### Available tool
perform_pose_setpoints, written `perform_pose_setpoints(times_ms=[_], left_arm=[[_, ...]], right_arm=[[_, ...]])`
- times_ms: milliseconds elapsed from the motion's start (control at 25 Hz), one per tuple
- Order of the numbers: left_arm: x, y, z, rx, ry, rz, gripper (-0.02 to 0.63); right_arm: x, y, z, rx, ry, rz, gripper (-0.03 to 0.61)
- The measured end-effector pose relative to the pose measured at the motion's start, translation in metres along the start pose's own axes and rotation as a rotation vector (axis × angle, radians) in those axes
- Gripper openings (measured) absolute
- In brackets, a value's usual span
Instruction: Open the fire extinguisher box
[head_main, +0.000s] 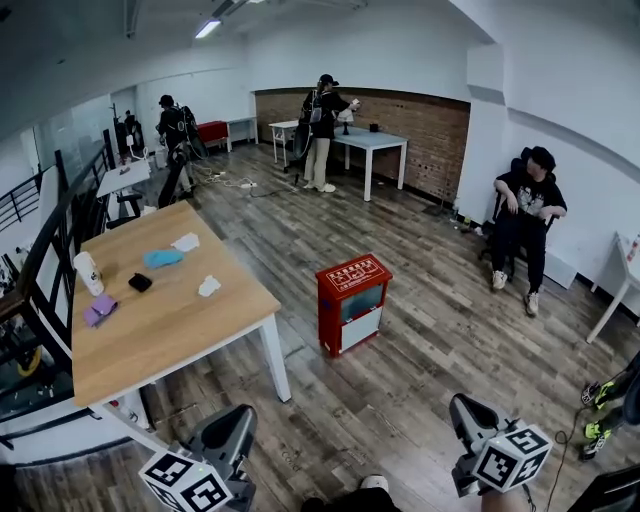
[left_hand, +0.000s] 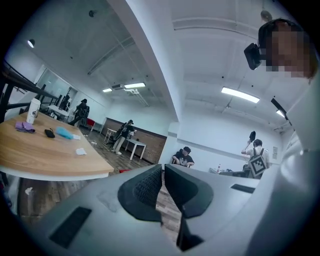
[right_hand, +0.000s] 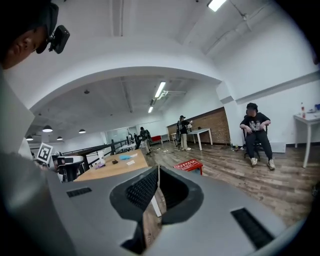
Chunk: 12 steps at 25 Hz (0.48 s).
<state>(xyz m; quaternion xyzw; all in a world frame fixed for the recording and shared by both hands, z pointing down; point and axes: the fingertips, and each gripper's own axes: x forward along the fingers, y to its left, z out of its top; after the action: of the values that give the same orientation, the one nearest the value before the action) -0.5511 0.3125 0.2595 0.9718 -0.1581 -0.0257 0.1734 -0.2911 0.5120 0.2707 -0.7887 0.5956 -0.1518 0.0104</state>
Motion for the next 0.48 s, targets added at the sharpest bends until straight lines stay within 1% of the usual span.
perform_pose_setpoints(times_ms=[80, 160, 280, 360, 440, 480], left_arm=[[0.007, 0.002, -0.001, -0.012, -0.007, -0.011, 0.019], [0.016, 0.006, 0.002, -0.022, -0.032, -0.002, 0.012], [0.03, 0.009, 0.009, -0.042, -0.068, 0.015, 0.009], [0.041, 0.012, 0.006, -0.018, -0.049, 0.038, 0.009], [0.055, 0.017, 0.0, 0.014, -0.013, 0.073, 0.01], [0.063, 0.019, -0.003, 0.017, -0.002, 0.088, 0.009]], right_arm=[[0.009, -0.009, 0.002, -0.005, -0.005, -0.007, 0.014], [0.021, -0.018, 0.005, -0.002, -0.014, -0.009, 0.014], [0.041, -0.028, 0.006, 0.003, 0.006, 0.02, 0.014], [0.055, -0.034, 0.006, -0.021, 0.028, 0.045, 0.014], [0.069, -0.042, 0.007, -0.073, 0.053, 0.059, 0.014], [0.076, -0.047, 0.009, -0.103, 0.066, 0.062, 0.014]])
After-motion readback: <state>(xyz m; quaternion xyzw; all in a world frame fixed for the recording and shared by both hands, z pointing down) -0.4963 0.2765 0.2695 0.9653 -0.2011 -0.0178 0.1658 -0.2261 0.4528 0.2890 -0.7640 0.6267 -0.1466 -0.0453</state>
